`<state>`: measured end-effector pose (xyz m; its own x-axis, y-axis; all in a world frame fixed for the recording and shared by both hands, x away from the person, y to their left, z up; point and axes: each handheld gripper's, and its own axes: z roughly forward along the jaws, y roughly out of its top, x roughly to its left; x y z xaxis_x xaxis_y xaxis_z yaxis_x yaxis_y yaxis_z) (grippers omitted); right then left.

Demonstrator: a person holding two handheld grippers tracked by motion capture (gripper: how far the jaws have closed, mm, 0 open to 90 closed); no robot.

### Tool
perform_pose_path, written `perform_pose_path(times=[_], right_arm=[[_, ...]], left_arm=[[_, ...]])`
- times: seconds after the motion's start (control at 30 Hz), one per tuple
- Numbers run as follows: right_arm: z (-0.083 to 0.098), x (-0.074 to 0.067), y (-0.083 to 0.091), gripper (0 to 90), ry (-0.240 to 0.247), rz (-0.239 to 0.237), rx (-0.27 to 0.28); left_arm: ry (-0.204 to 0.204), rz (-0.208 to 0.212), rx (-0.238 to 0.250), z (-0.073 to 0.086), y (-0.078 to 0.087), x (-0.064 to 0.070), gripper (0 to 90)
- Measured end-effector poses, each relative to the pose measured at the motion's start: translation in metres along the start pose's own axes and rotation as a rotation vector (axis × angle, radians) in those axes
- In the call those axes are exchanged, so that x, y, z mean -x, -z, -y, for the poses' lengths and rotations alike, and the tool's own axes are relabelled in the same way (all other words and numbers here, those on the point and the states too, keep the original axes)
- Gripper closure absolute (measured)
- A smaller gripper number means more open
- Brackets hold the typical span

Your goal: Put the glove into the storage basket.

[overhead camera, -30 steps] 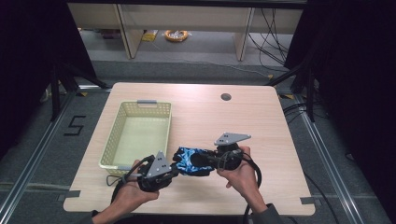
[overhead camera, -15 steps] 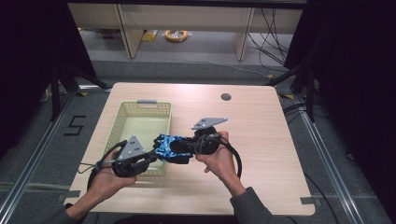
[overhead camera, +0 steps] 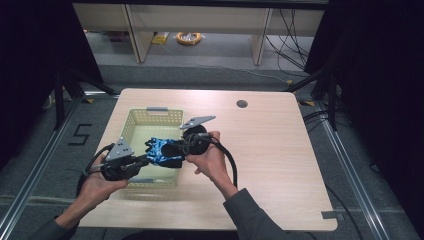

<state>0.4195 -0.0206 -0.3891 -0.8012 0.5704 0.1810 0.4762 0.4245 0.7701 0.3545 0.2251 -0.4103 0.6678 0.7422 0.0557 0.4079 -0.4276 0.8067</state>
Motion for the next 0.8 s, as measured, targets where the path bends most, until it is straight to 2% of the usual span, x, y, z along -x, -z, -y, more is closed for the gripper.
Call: perform_pose_path(times=[0.13, 0.17, 0.2, 0.23, 0.27, 0.3, 0.33, 0.47, 0.5, 0.53, 0.6, 0.63, 0.67, 0.7, 0.73, 0.77, 0.8], right_arm=[[-0.005, -0.003, -0.017, 80.7, -0.014, -0.011, -0.019], [-0.005, -0.003, -0.022, 80.7, -0.012, -0.011, -0.01], [-0.006, -0.003, -0.024, 80.7, -0.009, -0.013, -0.026], [-0.006, -0.004, -0.029, 80.7, -0.011, -0.014, -0.012], [-0.007, -0.005, -0.03, 80.7, -0.011, -0.021, -0.026], [-0.007, -0.006, -0.033, 80.7, -0.021, -0.018, -0.034], [-0.007, -0.006, -0.036, 80.7, -0.023, -0.02, -0.027], [-0.005, -0.009, -0.052, 80.7, -0.04, -0.01, -0.033], [-0.005, -0.008, -0.055, 80.7, -0.033, -0.011, -0.058], [-0.003, -0.008, -0.06, 80.7, -0.043, -0.006, -0.051], [-0.001, -0.009, -0.068, 80.7, -0.06, -0.007, -0.066], [0.0, -0.009, -0.071, 80.7, -0.072, 0.0, -0.082], [0.001, -0.009, -0.074, 80.7, -0.066, 0.006, -0.087], [0.002, -0.009, -0.077, 80.6, -0.064, 0.003, -0.09], [0.003, -0.011, -0.079, 80.6, -0.093, 0.016, -0.126], [0.005, -0.009, -0.083, 80.6, -0.059, 0.013, -0.116], [0.006, -0.011, -0.084, 80.5, -0.075, 0.028, -0.139]], left_arm=[[0.02, -0.01, -0.016, 0.008, 0.001, -0.009, 83.8], [0.013, -0.009, -0.006, 0.01, 0.001, -0.012, 83.9], [0.021, -0.017, -0.021, 0.011, 0.003, -0.014, 83.9], [0.032, -0.018, -0.012, 0.013, 0.003, -0.016, 83.9], [0.036, -0.015, -0.015, 0.015, 0.003, -0.018, 83.9], [0.029, -0.017, -0.026, 0.016, 0.004, -0.021, 83.9], [0.035, -0.021, -0.018, 0.019, 0.004, -0.022, 83.9], [0.052, -0.018, -0.048, 0.028, 0.0, -0.027, 83.8], [0.059, -0.018, -0.06, 0.03, -0.001, -0.029, 83.8], [0.068, -0.011, -0.052, 0.032, -0.003, -0.03, 83.8], [0.079, -0.009, -0.07, 0.037, -0.005, -0.034, 83.7], [0.082, -0.006, -0.094, 0.039, -0.005, -0.036, 83.6], [0.089, -0.014, -0.092, 0.04, -0.006, -0.036, 83.6], [0.098, -0.003, -0.109, 0.042, -0.008, -0.038, 83.5], [0.096, -0.007, -0.117, 0.044, -0.008, -0.038, 83.4], [0.1, 0.0, -0.102, 0.045, -0.01, -0.038, 83.4], [0.103, 0.002, -0.113, 0.045, -0.01, -0.038, 83.4]])
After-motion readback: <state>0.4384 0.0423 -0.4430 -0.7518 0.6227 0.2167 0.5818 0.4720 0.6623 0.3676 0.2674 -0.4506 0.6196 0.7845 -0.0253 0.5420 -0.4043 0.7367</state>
